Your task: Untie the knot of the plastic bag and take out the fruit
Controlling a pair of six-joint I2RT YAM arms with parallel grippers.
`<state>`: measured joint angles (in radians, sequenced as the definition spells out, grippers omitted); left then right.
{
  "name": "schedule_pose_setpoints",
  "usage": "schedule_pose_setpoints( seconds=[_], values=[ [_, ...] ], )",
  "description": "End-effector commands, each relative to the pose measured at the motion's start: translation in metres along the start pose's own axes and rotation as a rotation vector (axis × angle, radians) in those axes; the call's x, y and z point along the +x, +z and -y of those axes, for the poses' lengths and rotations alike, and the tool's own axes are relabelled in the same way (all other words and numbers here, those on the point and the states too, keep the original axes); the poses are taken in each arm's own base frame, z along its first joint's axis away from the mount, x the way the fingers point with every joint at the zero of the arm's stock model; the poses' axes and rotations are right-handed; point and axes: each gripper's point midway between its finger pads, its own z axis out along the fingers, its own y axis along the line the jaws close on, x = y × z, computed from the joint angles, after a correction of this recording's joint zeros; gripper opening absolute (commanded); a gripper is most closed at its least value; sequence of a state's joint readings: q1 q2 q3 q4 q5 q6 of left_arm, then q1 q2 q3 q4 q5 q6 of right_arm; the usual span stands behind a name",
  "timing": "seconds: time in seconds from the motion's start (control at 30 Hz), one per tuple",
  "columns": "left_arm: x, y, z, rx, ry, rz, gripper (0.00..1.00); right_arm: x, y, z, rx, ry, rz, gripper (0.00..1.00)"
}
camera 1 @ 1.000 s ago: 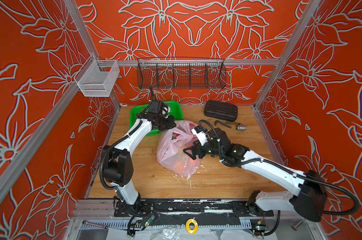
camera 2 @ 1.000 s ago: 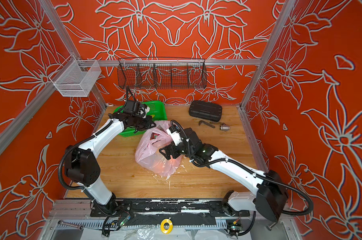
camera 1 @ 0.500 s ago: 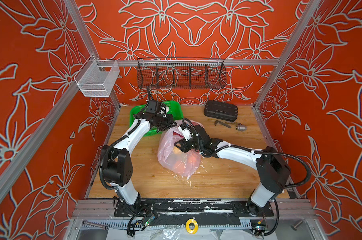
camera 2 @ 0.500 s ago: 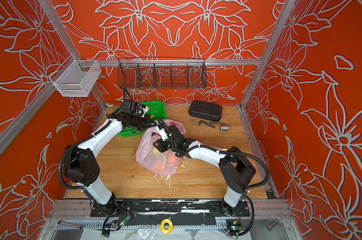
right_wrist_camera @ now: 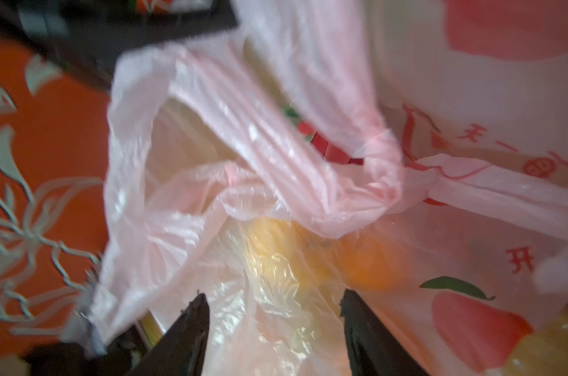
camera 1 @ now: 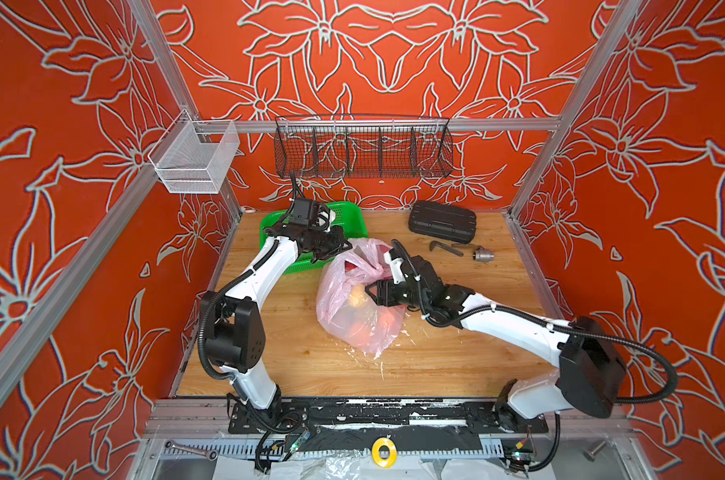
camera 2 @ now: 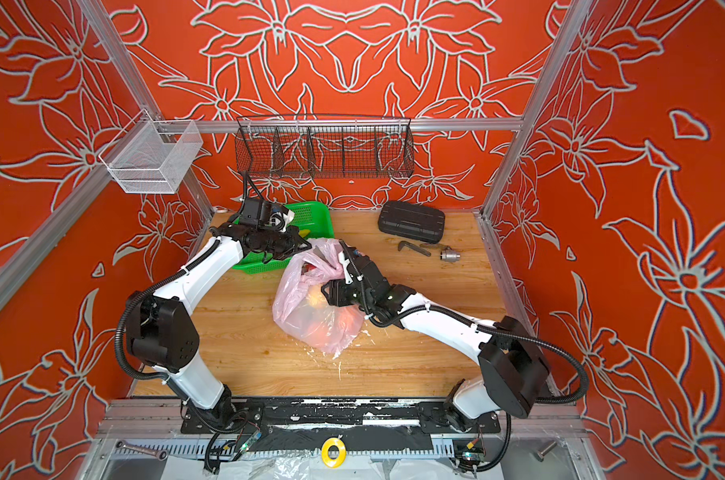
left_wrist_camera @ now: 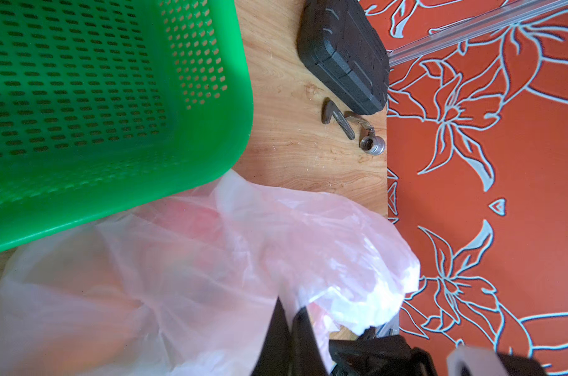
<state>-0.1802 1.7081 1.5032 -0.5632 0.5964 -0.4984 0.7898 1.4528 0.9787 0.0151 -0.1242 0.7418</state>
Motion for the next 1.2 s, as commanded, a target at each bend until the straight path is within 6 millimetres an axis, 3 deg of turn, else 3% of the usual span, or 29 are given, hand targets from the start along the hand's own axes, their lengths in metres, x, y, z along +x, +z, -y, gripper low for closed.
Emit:
schedule_pose_setpoints(
  seconds=[0.0, 0.23, 0.33, 0.7, 0.9, 1.0, 1.17],
  values=[
    [-0.002, -0.010, 0.006, 0.011, 0.016, 0.024, 0.00, -0.015, 0.012, 0.012, 0.051, 0.407, 0.074, 0.70],
    [-0.001, -0.015, 0.008, 0.012, 0.026, 0.029, 0.00, -0.009, 0.047, 0.012, 0.051, 0.592, 0.015, 0.65],
    [-0.001, -0.015, 0.009, 0.013, 0.031, 0.031, 0.00, -0.008, 0.056, 0.014, 0.041, 0.629, 0.022, 0.69],
    [-0.002, -0.015, 0.015, 0.041, 0.028, 0.022, 0.00, -0.024, 0.081, 0.005, -0.008, 0.551, 0.065, 0.85],
    [-0.002, -0.014, 0.016, 0.048, 0.034, 0.015, 0.00, -0.025, 0.094, 0.009, 0.000, 0.524, 0.070, 0.87],
    [-0.002, -0.014, 0.015, 0.044, 0.029, 0.016, 0.00, -0.024, 0.098, 0.012, 0.014, 0.517, 0.068, 0.72],
    [-0.003, -0.012, 0.014, 0.031, 0.033, 0.015, 0.00, -0.011, 0.093, 0.030, 0.157, 0.477, 0.011, 0.31]
  ],
)
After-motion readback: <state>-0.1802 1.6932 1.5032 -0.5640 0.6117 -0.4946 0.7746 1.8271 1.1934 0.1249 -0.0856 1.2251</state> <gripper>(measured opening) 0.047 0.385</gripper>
